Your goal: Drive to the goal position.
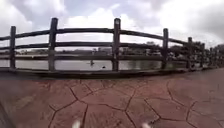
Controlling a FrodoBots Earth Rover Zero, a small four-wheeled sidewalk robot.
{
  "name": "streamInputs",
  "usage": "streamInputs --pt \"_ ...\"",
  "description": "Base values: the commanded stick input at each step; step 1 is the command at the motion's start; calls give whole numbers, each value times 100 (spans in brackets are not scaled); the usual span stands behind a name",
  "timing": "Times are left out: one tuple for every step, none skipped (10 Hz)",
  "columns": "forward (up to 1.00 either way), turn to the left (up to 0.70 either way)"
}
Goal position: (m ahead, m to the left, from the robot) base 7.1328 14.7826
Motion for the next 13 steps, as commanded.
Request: streamInputs --pt "0 85" --pt "0 85" --pt "0 85" --pt "0 85" --pt "0 85" --pt "0 85" --pt "0 85" --pt "0 85" --pt "28 72" --pt "85 45" --pt "85 45" --pt "85 45" --pt "85 45"
